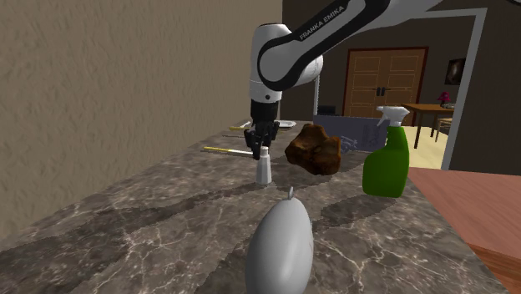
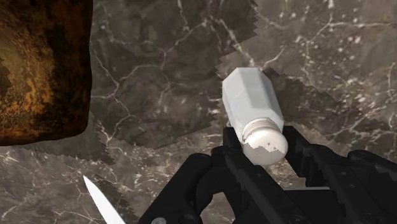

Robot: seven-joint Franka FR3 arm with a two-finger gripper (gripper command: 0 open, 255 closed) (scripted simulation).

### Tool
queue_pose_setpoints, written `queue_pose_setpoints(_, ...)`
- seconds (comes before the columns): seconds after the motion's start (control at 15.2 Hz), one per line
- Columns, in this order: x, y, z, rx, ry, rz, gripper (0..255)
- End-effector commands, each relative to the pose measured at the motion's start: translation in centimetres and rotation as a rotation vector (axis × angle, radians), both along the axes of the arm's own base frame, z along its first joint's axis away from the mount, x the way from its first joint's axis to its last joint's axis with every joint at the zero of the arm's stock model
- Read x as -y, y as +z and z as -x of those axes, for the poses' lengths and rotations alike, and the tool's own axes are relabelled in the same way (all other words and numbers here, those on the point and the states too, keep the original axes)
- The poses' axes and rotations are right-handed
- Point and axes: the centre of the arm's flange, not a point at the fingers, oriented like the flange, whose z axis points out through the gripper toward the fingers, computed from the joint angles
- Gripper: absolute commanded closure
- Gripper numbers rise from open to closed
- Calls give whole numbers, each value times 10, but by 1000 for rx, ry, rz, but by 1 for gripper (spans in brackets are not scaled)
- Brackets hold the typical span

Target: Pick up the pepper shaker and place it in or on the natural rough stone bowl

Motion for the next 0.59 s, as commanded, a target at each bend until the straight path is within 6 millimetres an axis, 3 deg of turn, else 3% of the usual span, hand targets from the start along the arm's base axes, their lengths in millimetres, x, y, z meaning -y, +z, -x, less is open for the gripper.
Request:
queue_pose_setpoints(0.0, 0, 9, 0, 0, 0, 0, 255)
queue_pose_setpoints(0.53, 0, 51, 0, 0, 0, 0, 255)
